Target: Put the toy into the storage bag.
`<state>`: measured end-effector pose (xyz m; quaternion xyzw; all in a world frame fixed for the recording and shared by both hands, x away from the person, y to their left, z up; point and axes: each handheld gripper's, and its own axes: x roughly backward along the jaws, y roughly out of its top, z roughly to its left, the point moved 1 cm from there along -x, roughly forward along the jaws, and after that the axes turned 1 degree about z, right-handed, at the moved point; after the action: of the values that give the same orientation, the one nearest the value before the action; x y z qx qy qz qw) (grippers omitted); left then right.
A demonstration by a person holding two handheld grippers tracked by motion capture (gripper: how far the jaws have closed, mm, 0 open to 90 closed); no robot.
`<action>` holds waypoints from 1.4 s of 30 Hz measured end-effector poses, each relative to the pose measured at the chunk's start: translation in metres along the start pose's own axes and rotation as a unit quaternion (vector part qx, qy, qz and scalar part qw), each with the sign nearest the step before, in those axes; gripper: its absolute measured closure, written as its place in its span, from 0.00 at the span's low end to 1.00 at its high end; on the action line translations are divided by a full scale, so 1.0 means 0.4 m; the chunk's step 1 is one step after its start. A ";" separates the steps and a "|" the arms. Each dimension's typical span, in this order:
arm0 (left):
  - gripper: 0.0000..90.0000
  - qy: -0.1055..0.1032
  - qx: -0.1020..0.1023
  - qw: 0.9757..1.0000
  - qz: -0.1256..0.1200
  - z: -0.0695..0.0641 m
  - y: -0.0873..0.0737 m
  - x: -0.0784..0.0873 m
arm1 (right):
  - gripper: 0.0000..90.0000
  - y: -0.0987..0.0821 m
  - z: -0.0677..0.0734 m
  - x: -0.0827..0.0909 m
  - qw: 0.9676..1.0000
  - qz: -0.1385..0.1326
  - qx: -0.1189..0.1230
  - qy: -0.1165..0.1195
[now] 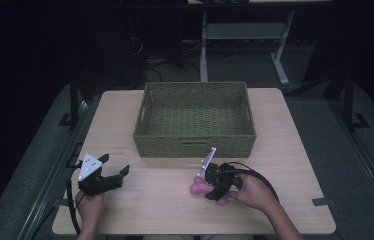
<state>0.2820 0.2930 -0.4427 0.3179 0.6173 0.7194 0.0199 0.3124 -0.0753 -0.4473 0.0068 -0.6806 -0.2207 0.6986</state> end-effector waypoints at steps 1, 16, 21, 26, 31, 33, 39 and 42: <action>0.15 0.000 0.000 1.000 0.000 0.000 0.000 0.000 | 0.54 0.000 0.000 0.000 1.000 0.000 0.000 0.000; 0.15 0.001 0.005 1.000 -0.003 0.000 0.000 -0.001 | 0.64 0.008 0.006 -0.001 1.000 0.008 0.017 -0.002; 0.15 0.001 0.006 1.000 -0.004 0.001 0.000 0.001 | 0.64 0.008 0.007 0.001 1.000 0.011 0.026 0.000; 0.15 0.000 0.002 1.000 -0.002 0.000 0.000 -0.001 | 0.64 0.003 0.005 0.011 1.000 0.004 0.028 0.010; 0.15 0.001 0.003 1.000 -0.002 0.001 -0.001 0.000 | 0.64 -0.003 -0.002 0.027 0.999 -0.013 0.023 0.024; 0.15 0.001 0.004 1.000 -0.002 0.000 -0.001 -0.001 | 0.64 -0.004 -0.003 0.030 0.999 -0.014 0.025 0.025; 0.15 0.001 0.006 1.000 -0.003 0.000 -0.001 0.000 | 0.64 0.003 -0.009 0.062 0.999 -0.019 0.029 0.020; 0.15 0.000 0.005 1.000 -0.002 0.000 -0.001 0.000 | 0.64 0.005 -0.012 0.079 0.999 -0.025 0.031 0.019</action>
<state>0.2818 0.2930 -0.4428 0.3163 0.6219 0.7160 0.0198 0.3170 -0.0847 -0.4172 0.0492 -0.6732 -0.2165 0.7053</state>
